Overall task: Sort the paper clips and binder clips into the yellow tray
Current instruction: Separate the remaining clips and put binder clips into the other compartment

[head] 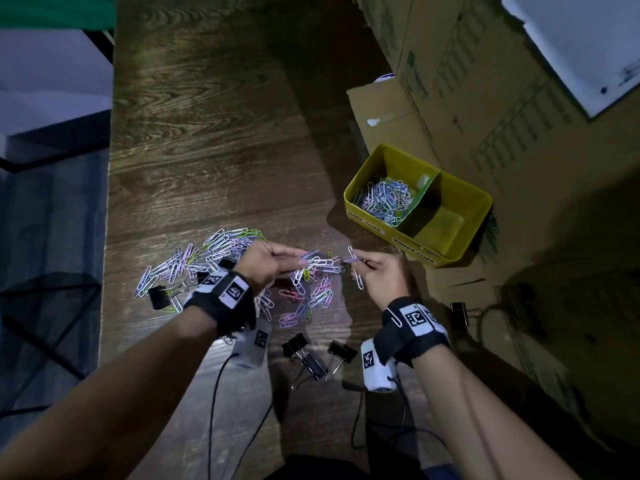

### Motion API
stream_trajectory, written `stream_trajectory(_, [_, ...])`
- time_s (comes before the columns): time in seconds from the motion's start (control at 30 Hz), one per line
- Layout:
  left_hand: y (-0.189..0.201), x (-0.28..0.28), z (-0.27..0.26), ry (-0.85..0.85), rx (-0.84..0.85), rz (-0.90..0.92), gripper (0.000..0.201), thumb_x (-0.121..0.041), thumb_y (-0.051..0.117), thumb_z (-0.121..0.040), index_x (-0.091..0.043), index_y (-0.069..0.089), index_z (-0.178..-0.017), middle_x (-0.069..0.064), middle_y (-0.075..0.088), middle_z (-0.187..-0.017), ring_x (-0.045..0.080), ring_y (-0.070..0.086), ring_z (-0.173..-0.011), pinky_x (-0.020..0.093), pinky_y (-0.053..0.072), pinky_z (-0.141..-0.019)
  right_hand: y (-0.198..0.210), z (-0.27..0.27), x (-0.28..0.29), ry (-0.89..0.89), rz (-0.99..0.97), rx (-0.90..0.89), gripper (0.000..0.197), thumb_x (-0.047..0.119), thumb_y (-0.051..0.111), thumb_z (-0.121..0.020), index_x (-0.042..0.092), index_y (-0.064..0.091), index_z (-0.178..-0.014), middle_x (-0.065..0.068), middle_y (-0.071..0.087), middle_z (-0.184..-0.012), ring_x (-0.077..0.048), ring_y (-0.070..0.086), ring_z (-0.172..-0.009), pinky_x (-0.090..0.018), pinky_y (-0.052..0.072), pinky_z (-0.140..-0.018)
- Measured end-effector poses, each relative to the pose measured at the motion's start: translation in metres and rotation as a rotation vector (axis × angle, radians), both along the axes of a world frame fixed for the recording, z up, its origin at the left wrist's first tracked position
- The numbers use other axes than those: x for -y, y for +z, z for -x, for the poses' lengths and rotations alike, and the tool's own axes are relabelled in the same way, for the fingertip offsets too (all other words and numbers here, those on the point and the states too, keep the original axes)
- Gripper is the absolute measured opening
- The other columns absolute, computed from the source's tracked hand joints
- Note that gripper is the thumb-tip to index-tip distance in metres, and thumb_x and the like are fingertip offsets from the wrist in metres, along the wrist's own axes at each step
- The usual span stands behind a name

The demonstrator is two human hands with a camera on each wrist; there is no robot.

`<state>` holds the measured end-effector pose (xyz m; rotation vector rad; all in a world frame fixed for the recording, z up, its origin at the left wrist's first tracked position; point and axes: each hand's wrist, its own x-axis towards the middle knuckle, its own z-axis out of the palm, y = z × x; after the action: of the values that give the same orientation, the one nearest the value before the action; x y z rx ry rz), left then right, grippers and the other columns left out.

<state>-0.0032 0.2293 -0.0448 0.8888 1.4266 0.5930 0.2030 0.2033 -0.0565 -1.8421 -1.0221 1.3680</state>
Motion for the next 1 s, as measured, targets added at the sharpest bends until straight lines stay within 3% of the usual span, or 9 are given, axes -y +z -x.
stream_trajectory(0.13, [0.025,-0.025,-0.006,-0.031,0.080,-0.050,0.016,-0.001,0.073,-0.067,-0.013,0.076,-0.077,0.002,0.073,-0.069,0.006,0.064,-0.056,0.016,0.055,-0.057,0.026,-0.013,-0.005,-0.097,-0.112,-0.109,0.028,-0.009,0.064,-0.080,-0.004,0.066,-0.108,-0.012,0.068,-0.100,-0.006,0.065,-0.073,-0.028,0.054,-0.084])
stream_trajectory(0.23, [0.049,-0.056,-0.019,-0.067,0.132,-0.095,0.020,-0.012,0.076,-0.060,-0.018,0.076,-0.079,0.003,0.074,-0.073,0.008,0.066,-0.060,0.018,0.055,-0.060,0.047,-0.026,-0.014,-0.220,-0.216,-0.152,0.028,-0.007,0.067,-0.079,0.002,0.068,-0.105,-0.009,0.070,-0.091,-0.005,0.066,-0.063,-0.020,0.056,-0.071])
stream_trajectory(0.37, [0.069,-0.097,-0.061,-0.114,0.104,-0.145,0.017,-0.003,0.076,-0.070,-0.010,0.073,-0.085,0.003,0.073,-0.070,0.011,0.067,-0.065,0.020,0.054,-0.064,0.071,-0.046,-0.033,-0.260,-0.327,-0.092,0.028,-0.004,0.069,-0.079,0.001,0.067,-0.107,-0.004,0.070,-0.094,0.002,0.067,-0.072,-0.014,0.053,-0.073])
stream_trajectory(0.53, [0.066,-0.125,-0.121,-0.151,-0.081,-0.196,0.017,-0.002,0.071,-0.077,-0.003,0.071,-0.094,0.006,0.071,-0.080,0.007,0.064,-0.057,0.016,0.052,-0.053,0.092,-0.069,-0.070,-0.226,-0.312,0.043,0.030,0.009,0.070,-0.082,0.007,0.067,-0.111,-0.003,0.070,-0.106,-0.006,0.067,-0.082,-0.009,0.051,-0.071])
stream_trajectory(0.63, [0.048,-0.133,-0.135,-0.378,-0.283,-0.217,0.016,-0.020,0.069,-0.081,-0.019,0.074,-0.096,0.005,0.072,-0.097,0.018,0.068,-0.080,0.034,0.059,-0.072,0.097,-0.073,-0.091,-0.155,-0.274,0.157,0.029,0.011,0.067,-0.084,0.010,0.066,-0.113,-0.001,0.068,-0.112,-0.006,0.064,-0.089,-0.006,0.049,-0.070])
stream_trajectory(0.73, [0.040,-0.130,-0.129,-0.502,-0.386,-0.255,0.019,-0.026,0.064,-0.084,-0.025,0.072,-0.100,0.003,0.072,-0.099,0.022,0.067,-0.092,0.036,0.056,-0.084,0.090,-0.069,-0.113,-0.059,-0.252,0.266,0.028,0.009,0.064,-0.086,0.008,0.066,-0.114,-0.005,0.068,-0.112,-0.005,0.057,-0.084,0.000,0.041,-0.056])
stream_trajectory(0.87, [0.044,-0.112,-0.105,-0.156,-0.136,-0.278,0.016,-0.002,0.053,-0.090,-0.006,0.067,-0.096,0.010,0.069,-0.080,0.018,0.068,-0.068,0.027,0.057,-0.063,0.074,-0.056,-0.128,0.066,-0.207,0.426,0.029,0.012,0.064,-0.087,0.007,0.066,-0.115,-0.010,0.067,-0.114,-0.013,0.061,-0.093,-0.011,0.040,-0.073])
stream_trajectory(0.93, [0.040,-0.098,-0.088,-0.078,-0.189,-0.335,0.020,0.002,0.049,-0.089,-0.010,0.065,-0.086,0.009,0.066,-0.071,0.018,0.065,-0.059,0.032,0.055,-0.058,0.069,-0.050,-0.127,0.188,-0.135,0.489,0.035,0.015,0.064,-0.088,0.008,0.061,-0.122,-0.010,0.063,-0.122,-0.019,0.060,-0.106,-0.016,0.043,-0.083])
stream_trajectory(1.0, [0.030,-0.083,-0.072,-0.224,-0.411,-0.482,0.021,-0.002,0.049,-0.085,-0.016,0.064,-0.092,0.007,0.069,-0.073,0.021,0.066,-0.063,0.037,0.056,-0.064,0.065,-0.047,-0.123,0.304,-0.086,0.507,0.039,0.020,0.062,-0.090,0.013,0.057,-0.127,-0.009,0.056,-0.132,-0.024,0.053,-0.120,-0.028,0.042,-0.099])
